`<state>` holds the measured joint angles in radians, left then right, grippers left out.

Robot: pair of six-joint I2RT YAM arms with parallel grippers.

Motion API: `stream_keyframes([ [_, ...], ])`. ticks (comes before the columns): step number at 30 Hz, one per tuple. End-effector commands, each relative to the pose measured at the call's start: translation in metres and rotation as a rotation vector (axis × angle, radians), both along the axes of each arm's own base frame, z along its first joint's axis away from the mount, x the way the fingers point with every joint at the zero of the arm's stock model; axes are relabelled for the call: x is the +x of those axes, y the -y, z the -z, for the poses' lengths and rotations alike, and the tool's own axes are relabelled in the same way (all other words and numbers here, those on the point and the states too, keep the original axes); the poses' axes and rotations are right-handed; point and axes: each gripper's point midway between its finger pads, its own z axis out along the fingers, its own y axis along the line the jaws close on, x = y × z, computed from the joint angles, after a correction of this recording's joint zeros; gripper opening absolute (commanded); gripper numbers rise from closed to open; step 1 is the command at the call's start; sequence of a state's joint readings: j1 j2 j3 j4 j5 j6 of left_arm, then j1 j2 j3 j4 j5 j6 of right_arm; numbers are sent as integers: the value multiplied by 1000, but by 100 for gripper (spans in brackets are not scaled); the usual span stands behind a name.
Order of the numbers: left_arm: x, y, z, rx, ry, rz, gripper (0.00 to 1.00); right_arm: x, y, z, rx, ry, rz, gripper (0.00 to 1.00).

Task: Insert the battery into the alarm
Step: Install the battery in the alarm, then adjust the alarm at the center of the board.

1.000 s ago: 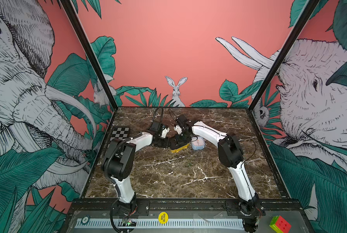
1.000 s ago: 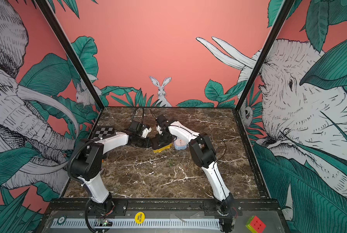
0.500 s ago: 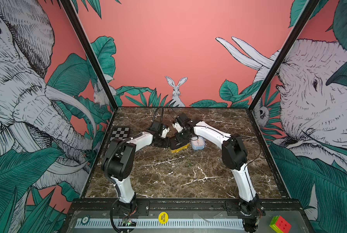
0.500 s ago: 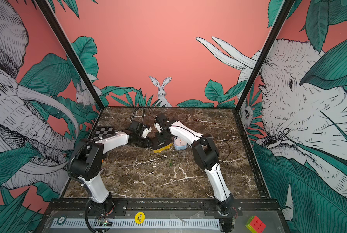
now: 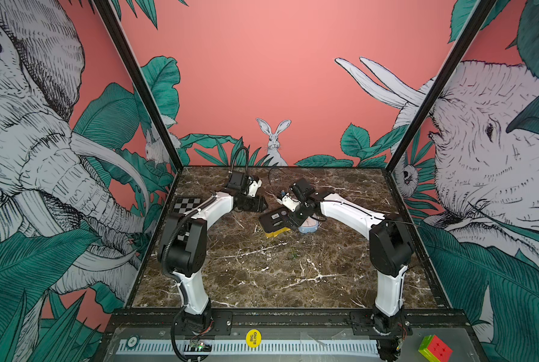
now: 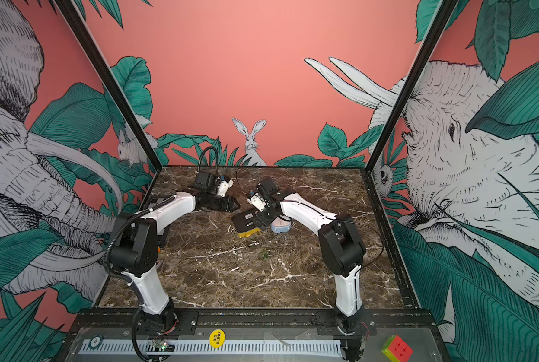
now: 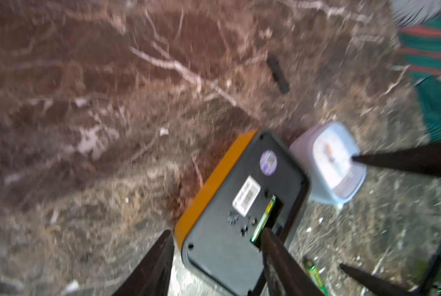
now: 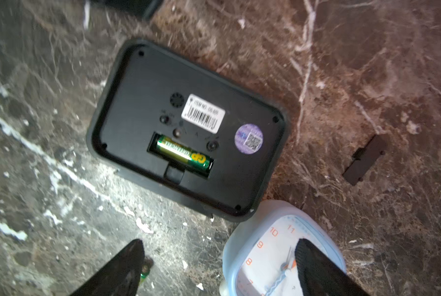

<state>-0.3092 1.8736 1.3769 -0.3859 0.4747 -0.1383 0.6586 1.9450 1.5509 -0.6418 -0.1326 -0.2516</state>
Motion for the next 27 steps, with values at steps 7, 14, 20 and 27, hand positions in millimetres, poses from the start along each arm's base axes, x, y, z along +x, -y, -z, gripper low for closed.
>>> stream_keyframes([
  [7,-1,16,27,-110,-111,95,59,21,6,24,-191,93,-167,94],
  [14,-10,17,35,-140,-143,95,60,28,2,33,-202,86,-214,96],
  [20,-26,16,41,-159,-176,103,58,54,3,36,-214,119,-141,97],
  [27,-43,16,41,-192,-201,110,53,84,-8,33,-200,160,-78,97],
])
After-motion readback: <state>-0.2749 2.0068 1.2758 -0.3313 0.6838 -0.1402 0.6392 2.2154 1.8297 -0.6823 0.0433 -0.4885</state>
